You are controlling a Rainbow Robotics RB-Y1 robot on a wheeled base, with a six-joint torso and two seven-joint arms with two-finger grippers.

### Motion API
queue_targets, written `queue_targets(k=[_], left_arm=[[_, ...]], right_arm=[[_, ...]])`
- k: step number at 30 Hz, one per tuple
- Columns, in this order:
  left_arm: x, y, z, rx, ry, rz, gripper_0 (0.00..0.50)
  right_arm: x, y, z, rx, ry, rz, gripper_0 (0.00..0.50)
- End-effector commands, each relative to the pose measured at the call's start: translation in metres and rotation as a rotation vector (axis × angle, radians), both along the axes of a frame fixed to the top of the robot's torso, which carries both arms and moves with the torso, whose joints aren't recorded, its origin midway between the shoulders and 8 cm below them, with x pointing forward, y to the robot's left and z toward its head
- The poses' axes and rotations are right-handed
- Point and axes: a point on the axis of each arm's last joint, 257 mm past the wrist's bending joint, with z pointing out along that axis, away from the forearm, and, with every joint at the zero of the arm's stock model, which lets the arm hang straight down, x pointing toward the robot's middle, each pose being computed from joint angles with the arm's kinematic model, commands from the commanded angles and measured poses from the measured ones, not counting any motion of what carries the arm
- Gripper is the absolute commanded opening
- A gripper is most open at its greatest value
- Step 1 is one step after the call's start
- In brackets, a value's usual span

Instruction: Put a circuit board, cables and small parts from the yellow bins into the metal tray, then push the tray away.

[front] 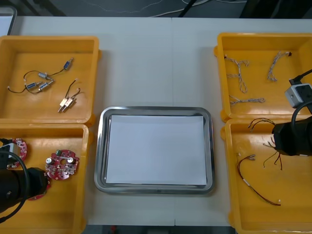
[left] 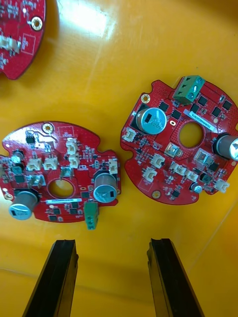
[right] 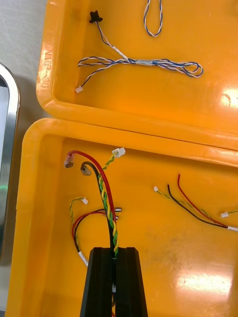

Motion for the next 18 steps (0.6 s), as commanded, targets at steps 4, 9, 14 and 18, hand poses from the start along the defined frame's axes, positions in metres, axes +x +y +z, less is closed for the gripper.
queue_targets(k=[4, 9, 14, 18], left_arm=[[-0.011, 0.01, -0.013, 0.046, -0.002, -0.055, 0.424], [-0.013, 0.018, -0.02, 0.063, 0.003, -0.056, 0.421], [-0.015, 0.023, -0.025, 0.071, 0.008, -0.058, 0.421], [-0.014, 0.026, -0.03, 0.076, 0.009, -0.063, 0.419]], right_arm=[[0.004, 0.004, 0.007, 0.004, -0.018, -0.006, 0.0], [0.004, 0.004, 0.007, 0.004, -0.018, -0.006, 0.0], [0.004, 0.004, 0.007, 0.004, -0.018, -0.006, 0.0], [0.004, 0.004, 0.007, 0.004, -0.018, -0.006, 0.0]])
